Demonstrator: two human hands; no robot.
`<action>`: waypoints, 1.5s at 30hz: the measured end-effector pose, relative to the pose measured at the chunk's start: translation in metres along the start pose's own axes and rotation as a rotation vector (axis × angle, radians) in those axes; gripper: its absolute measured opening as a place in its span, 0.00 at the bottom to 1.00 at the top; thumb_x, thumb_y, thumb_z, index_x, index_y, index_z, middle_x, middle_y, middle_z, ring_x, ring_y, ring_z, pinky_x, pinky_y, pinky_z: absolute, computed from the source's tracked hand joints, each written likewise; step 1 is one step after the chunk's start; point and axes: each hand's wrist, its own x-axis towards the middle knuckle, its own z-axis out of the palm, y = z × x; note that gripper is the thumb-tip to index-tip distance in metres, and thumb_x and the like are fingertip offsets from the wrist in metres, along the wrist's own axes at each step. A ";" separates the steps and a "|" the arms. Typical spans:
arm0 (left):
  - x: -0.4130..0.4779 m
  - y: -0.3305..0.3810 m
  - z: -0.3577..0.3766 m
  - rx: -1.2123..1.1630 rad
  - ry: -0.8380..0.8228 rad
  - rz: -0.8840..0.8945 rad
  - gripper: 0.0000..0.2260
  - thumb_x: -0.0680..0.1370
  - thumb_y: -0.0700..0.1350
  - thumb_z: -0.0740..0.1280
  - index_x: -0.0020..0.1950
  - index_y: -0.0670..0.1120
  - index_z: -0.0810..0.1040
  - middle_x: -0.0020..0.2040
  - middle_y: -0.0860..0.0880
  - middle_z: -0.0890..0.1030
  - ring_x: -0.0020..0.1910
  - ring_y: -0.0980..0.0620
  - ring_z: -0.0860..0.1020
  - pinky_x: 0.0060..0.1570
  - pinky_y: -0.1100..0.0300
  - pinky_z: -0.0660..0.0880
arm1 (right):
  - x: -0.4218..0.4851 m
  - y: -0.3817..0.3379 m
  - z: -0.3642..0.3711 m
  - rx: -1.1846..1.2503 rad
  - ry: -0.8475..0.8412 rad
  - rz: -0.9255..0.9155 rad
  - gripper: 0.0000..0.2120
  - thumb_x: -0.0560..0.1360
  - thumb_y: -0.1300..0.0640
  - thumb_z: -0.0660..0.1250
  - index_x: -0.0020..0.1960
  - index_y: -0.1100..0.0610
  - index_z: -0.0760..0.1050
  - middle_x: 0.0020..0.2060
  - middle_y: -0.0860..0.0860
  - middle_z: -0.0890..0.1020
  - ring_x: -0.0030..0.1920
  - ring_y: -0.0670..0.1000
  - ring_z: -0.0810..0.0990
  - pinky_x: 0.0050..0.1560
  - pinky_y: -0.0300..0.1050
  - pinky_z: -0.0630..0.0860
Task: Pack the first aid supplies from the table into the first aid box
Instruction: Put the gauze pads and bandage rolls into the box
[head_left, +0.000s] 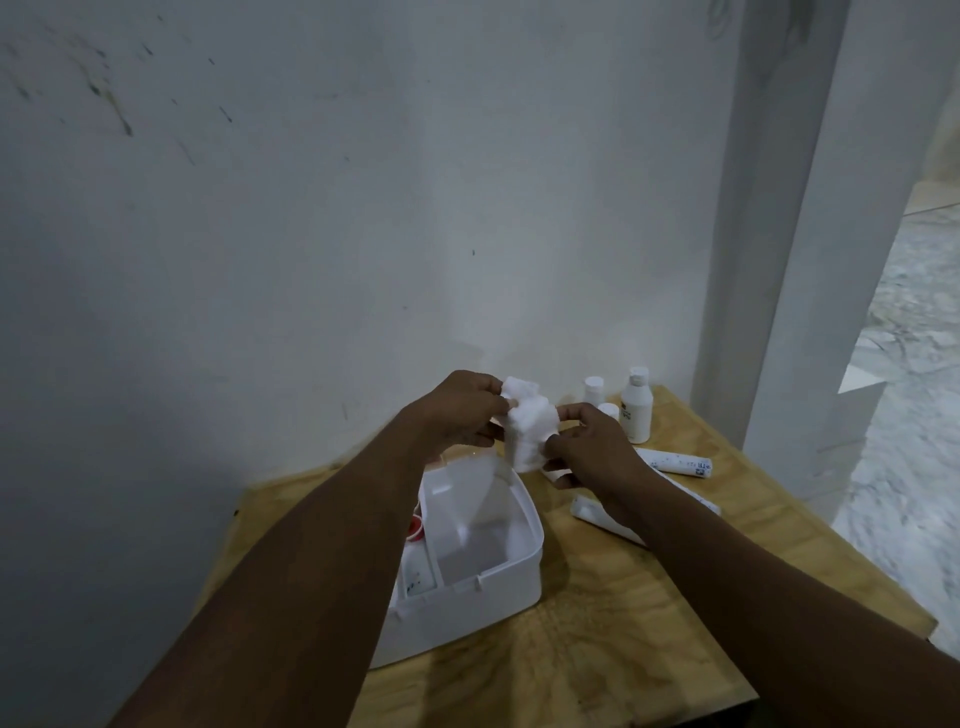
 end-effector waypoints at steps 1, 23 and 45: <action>-0.002 0.001 0.000 -0.014 0.004 -0.001 0.10 0.78 0.38 0.67 0.58 0.43 0.82 0.53 0.41 0.85 0.48 0.44 0.85 0.56 0.49 0.80 | 0.000 -0.001 0.000 0.005 0.007 -0.001 0.16 0.71 0.68 0.67 0.57 0.58 0.73 0.40 0.61 0.81 0.39 0.57 0.79 0.37 0.50 0.75; -0.050 0.004 -0.028 -0.183 0.037 -0.033 0.14 0.75 0.29 0.62 0.57 0.37 0.80 0.51 0.36 0.82 0.49 0.40 0.81 0.53 0.48 0.81 | -0.014 -0.026 0.018 0.221 -0.018 0.031 0.16 0.72 0.70 0.59 0.55 0.63 0.80 0.49 0.58 0.81 0.49 0.58 0.79 0.50 0.54 0.82; -0.095 -0.037 -0.092 -0.248 0.149 -0.054 0.10 0.80 0.39 0.67 0.61 0.43 0.79 0.56 0.35 0.82 0.42 0.39 0.82 0.41 0.53 0.79 | -0.020 -0.035 0.069 0.104 -0.127 0.074 0.19 0.71 0.73 0.69 0.61 0.65 0.76 0.56 0.66 0.79 0.51 0.60 0.81 0.43 0.50 0.83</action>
